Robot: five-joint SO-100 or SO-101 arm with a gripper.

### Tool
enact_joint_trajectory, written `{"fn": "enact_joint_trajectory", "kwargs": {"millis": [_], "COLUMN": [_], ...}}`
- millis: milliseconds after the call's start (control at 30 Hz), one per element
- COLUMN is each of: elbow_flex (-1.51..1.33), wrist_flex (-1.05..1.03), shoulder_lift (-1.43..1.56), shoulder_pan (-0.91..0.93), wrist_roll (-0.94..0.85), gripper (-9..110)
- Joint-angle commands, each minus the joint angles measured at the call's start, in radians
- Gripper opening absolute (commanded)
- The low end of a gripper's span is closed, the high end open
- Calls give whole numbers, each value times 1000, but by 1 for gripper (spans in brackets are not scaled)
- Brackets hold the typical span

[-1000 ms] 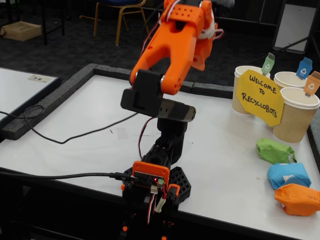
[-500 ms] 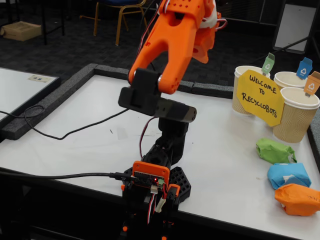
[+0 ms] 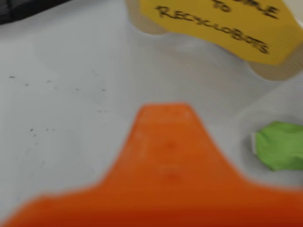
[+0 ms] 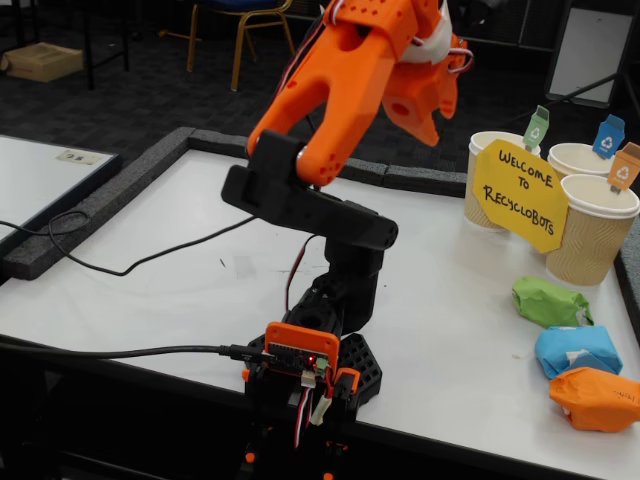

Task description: Sort rubbish by color.

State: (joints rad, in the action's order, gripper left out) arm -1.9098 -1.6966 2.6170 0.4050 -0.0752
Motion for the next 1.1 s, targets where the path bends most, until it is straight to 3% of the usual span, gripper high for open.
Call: {"fn": "enact_joint_trajectory", "kwargs": {"millis": [0, 1067], "elbow_flex": [121, 121], "wrist_flex": [-2, -60], "shoulder_lift": [-2, -21], "shoulder_pan": [89, 474], "wrist_roll": [-18, -18], "gripper": [11, 9]}}
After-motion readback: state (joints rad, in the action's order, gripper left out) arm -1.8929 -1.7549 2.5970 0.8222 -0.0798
